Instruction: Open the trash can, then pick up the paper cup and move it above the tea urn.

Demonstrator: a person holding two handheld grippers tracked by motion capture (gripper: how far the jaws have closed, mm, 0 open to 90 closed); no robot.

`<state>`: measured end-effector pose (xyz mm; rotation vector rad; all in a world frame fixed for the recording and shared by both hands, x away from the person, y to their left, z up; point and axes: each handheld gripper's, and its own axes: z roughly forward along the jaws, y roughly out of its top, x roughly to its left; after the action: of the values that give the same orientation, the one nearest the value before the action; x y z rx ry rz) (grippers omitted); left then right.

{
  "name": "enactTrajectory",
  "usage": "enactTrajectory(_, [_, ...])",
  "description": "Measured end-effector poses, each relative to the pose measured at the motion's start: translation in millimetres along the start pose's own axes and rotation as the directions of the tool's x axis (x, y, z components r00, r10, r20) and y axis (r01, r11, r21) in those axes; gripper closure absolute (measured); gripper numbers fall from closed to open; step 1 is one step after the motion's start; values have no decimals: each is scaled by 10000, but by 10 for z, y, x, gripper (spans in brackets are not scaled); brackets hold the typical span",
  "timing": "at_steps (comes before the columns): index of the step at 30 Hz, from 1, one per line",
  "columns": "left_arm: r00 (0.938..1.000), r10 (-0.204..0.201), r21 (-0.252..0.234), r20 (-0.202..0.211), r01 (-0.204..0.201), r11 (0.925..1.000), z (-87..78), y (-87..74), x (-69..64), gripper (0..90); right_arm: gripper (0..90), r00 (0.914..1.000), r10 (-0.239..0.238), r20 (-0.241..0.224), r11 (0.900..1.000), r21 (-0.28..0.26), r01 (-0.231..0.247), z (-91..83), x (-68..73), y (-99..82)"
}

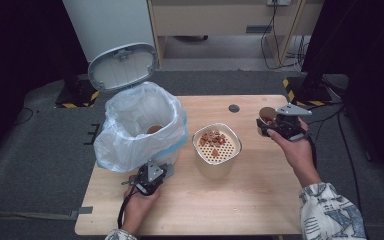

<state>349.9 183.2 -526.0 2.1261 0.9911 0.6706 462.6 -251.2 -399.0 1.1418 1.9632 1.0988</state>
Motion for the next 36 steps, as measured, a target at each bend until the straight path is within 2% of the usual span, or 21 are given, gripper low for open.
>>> enactTrajectory(11, [10000,13,9,-5,-13,10000,0,1,-1,866,333,9999,-164,-50,9998,-84,164,-13,31,130])
enactTrajectory(25, [10000,4,7,-7,-4,10000,0,0,-1,866,334,9988,-445,-184,9984,-355,438,-6,158,281])
enactTrajectory(36, [10000,5,7,-12,-5,10000,0,0,-2,866,337,9901,-1322,-478,9897,-621,1291,21,338,367])
